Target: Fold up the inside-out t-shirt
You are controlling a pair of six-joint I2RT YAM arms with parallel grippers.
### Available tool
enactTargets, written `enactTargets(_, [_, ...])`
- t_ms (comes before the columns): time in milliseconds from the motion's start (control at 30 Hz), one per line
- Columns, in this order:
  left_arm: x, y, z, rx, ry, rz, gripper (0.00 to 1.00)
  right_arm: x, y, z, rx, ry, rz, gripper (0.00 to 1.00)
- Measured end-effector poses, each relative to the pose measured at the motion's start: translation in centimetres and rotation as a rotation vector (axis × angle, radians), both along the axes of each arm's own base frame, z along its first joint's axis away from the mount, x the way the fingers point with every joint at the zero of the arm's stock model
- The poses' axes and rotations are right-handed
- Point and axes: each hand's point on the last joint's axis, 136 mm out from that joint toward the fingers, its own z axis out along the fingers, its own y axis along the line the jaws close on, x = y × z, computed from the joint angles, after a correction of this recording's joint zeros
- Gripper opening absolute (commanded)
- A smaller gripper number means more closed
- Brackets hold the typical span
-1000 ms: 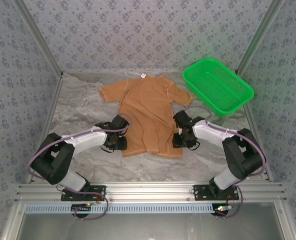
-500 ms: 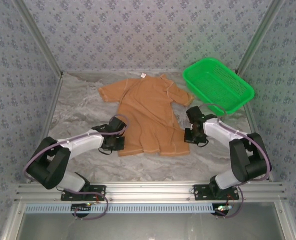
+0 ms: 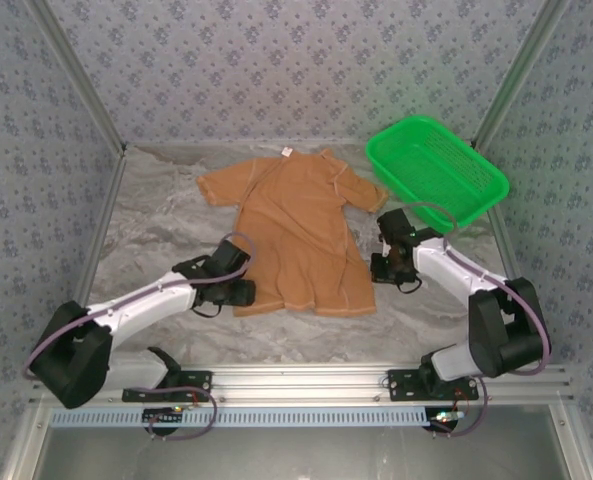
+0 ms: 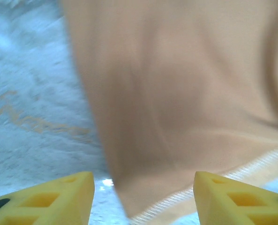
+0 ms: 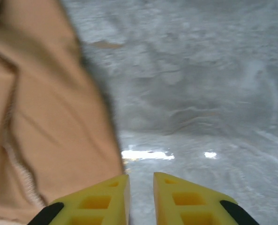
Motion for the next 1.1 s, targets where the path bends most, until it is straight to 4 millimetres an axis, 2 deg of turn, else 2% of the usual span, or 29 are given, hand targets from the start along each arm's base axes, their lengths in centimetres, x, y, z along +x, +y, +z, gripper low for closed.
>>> enactTargets(100, [-1.0, -3.7, 1.6, -0.045, -0.086, -0.201, 0.67, -0.3, 1.2, 0.9, 0.046, -0.020, 0.040, 0.33])
enactTargets(167, [-2.5, -6.6, 2.3, -0.055, -0.150, -0.377, 0.67, -0.2, 1.4, 1.3, 0.066, -0.031, 0.044, 0.34])
enactTargets(267, [-4.5, -9.9, 2.5, -0.043, -0.224, -0.599, 0.69, -0.1, 1.5, 1.7, 0.090, -0.039, 0.041, 0.35])
enactTargets(433, [-5.0, -12.4, 1.0, 0.059, -0.295, -0.797, 0.72, 0.0, 1.8, 1.9, 0.125, -0.039, 0.042, 0.35])
enactTargets(667, [-3.9, -14.7, -1.6, 0.192, -0.359, -0.957, 0.73, 0.1, 1.6, 2.1, 0.155, -0.034, 0.031, 0.35])
enactTargets(800, [-3.1, -15.4, -2.0, 0.220, -0.399, -0.979, 0.58, 0.3, 1.3, 2.5, 0.164, -0.051, 0.026, 0.35])
enactTargets(967, [-1.8, -16.9, -1.2, 0.209, -0.445, -0.970, 0.27, 0.2, 1.0, 2.8, 0.167, -0.063, 0.019, 0.35])
enactTargets(1100, [-0.7, -17.3, -0.6, 0.181, -0.448, -0.948, 0.14, 0.1, 1.0, 2.8, 0.169, -0.064, 0.017, 0.35])
